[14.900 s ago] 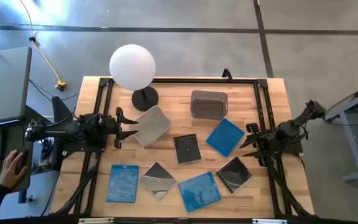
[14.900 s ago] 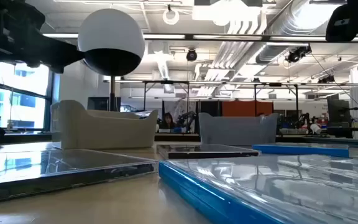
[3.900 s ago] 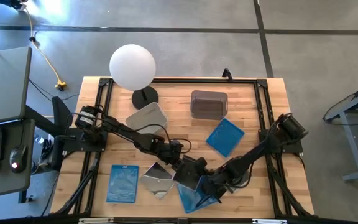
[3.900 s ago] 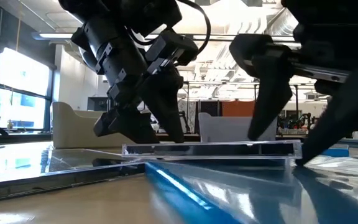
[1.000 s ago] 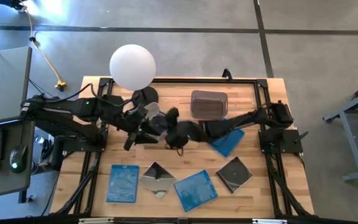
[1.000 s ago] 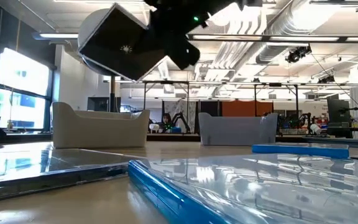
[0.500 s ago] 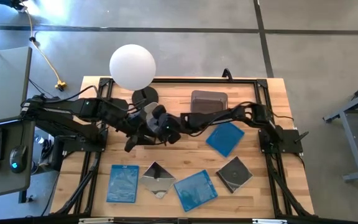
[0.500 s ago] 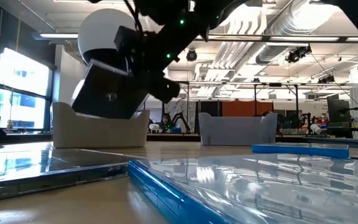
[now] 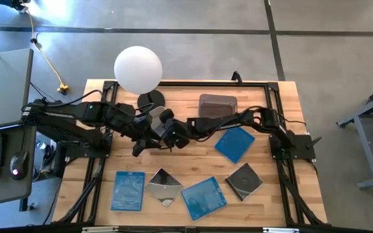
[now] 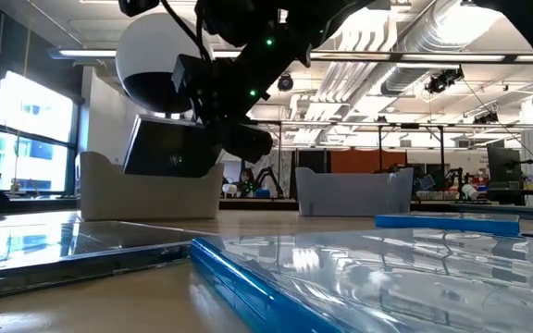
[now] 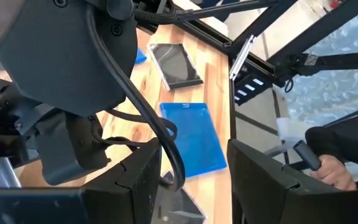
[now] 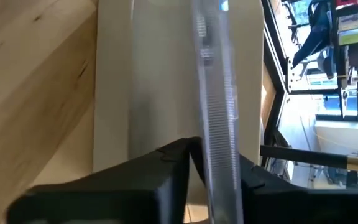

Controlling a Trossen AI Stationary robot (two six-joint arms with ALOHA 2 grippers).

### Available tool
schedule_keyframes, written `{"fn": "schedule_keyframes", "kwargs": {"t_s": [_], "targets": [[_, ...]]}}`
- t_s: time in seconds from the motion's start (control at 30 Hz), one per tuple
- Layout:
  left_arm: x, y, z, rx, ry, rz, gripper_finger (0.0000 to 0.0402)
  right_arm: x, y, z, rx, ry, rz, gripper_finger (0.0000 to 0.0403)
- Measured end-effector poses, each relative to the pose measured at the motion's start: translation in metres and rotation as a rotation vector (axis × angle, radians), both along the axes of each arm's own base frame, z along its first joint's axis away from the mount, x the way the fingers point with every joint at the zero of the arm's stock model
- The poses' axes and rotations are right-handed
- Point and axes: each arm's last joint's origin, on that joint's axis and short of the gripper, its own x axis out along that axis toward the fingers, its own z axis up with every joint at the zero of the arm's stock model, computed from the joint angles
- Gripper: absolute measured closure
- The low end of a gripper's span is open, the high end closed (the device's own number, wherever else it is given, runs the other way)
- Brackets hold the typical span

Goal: Pick & place jewel cases by type
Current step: Put the middle black CD case into the gray bin, then put the left black CD case into the gray bin

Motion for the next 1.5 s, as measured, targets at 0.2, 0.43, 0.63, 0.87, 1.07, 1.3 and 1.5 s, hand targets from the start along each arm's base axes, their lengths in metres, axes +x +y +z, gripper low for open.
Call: {"fn": "schedule_keyframes", "kwargs": {"t_s": [0.2,0.43,0.63,0.87,1.07,1.3,1.5], "targets": [[0.0,0.0,0.0,-0.018,0.003,0.012,0.022,0.0,0.0,0.0,0.009,-0.009,-0.01,0.027],[0.0,0.0,0.0,-0.044,0.01,0.026,0.022,0.003,0.014,0.009,-0.016,-0.063,-0.051,0.0246],[0.0,0.0,0.0,-0.063,0.022,0.035,0.022,-0.004,0.05,0.008,-0.015,-0.006,-0.098,0.0245],[-0.001,0.0,-0.002,-0.084,0.046,0.052,0.022,-0.025,0.11,0.001,-0.184,0.088,-0.145,0.0249],[-0.003,-0.023,-0.024,-0.062,0.168,0.076,0.022,-0.045,0.172,-0.002,-0.033,0.074,-0.06,0.0247],[-0.015,-0.095,-0.089,-0.122,0.214,0.17,0.022,-0.067,0.22,-0.004,0.086,0.068,-0.011,0.0248],[-0.029,-0.133,-0.164,-0.215,0.25,0.308,0.022,-0.069,0.243,-0.011,0.435,0.069,0.136,0.0247]]}}
